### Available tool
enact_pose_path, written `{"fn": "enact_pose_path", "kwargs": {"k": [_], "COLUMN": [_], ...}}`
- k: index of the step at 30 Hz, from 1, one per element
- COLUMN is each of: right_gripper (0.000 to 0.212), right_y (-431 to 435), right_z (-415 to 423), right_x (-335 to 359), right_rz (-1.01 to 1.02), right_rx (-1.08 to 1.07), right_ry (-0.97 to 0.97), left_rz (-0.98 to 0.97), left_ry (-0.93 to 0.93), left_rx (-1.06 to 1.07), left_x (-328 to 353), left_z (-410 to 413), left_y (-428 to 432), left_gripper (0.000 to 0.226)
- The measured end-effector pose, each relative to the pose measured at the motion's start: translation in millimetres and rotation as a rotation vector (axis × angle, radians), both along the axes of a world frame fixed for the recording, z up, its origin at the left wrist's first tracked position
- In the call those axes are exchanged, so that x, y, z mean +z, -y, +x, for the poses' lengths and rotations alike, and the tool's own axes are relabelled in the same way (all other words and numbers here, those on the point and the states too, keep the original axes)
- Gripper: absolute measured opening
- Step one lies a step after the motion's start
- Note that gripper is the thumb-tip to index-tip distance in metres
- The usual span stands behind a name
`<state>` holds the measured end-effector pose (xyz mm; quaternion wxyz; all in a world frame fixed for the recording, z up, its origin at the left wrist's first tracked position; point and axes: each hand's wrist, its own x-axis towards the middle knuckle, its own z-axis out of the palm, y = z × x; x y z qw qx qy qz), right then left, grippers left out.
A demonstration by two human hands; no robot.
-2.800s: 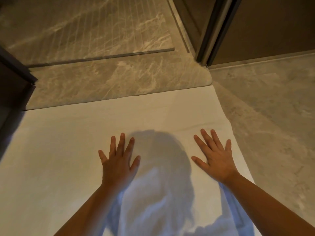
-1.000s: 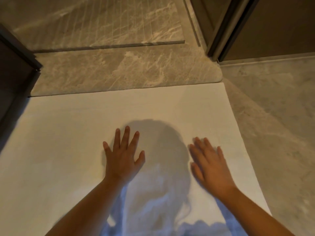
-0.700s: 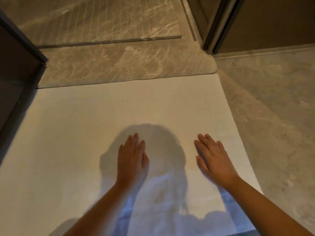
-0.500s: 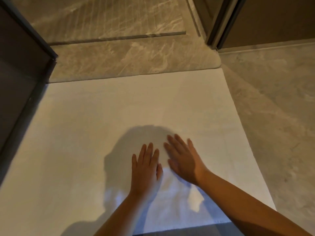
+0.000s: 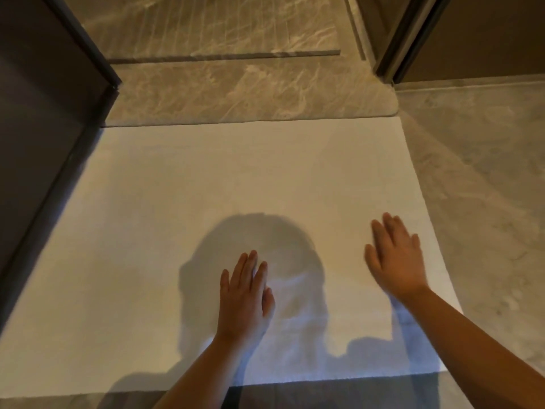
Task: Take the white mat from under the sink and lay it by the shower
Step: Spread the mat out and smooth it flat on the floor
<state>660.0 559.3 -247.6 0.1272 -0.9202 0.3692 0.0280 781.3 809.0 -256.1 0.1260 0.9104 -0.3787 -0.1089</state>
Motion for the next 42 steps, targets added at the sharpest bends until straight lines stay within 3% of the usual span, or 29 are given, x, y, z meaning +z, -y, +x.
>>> {"fn": "enact_pose_path", "kwargs": {"k": [3, 7, 9, 12, 17, 21, 24, 30, 34, 38, 42], "right_gripper": [0.054, 0.048, 0.046, 0.049, 0.071, 0.080, 0.073, 0.073, 0.063, 0.059, 0.048], "right_y": [-20, -89, -107, -99, -57, -43, -53, -77, -79, -92, -98], "right_z": [-13, 3, 2, -20, -66, -102, -103, -94, -65, -8, 21], "right_x": [7, 4, 0, -5, -2, 4, 9, 16, 20, 21, 15], "right_rz": [0.016, -0.033, -0.044, -0.015, 0.027, 0.028, 0.028, 0.126, 0.190, 0.217, 0.183], "right_rx": [-0.029, 0.407, 0.499, 0.457, 0.158, -0.011, -0.068, 0.077, 0.010, 0.213, 0.381], "right_ry": [0.060, 0.036, -0.025, -0.055, -0.147, -0.115, -0.104, -0.198, -0.042, 0.053, -0.027], "left_rz": [-0.020, -0.019, 0.022, 0.104, 0.134, 0.119, 0.111, 0.214, 0.164, 0.097, 0.118], "left_ry": [-0.011, -0.039, -0.028, -0.002, 0.017, 0.010, 0.009, 0.066, 0.054, 0.036, 0.007], "left_rx": [-0.039, -0.090, -0.075, -0.082, -0.149, -0.143, -0.200, -0.349, -0.345, -0.349, -0.253], "left_x": [2, 2, 5, 8, 2, 2, 0, 5, 9, 5, 1], "left_z": [-8, -33, -41, -48, -46, -48, -54, -60, -56, -50, -34], "left_y": [0, 14, 22, 21, 7, 9, 10, 16, 23, 27, 10], "left_gripper": [0.045, 0.046, 0.050, 0.053, 0.049, 0.047, 0.047, 0.065, 0.064, 0.060, 0.056]}}
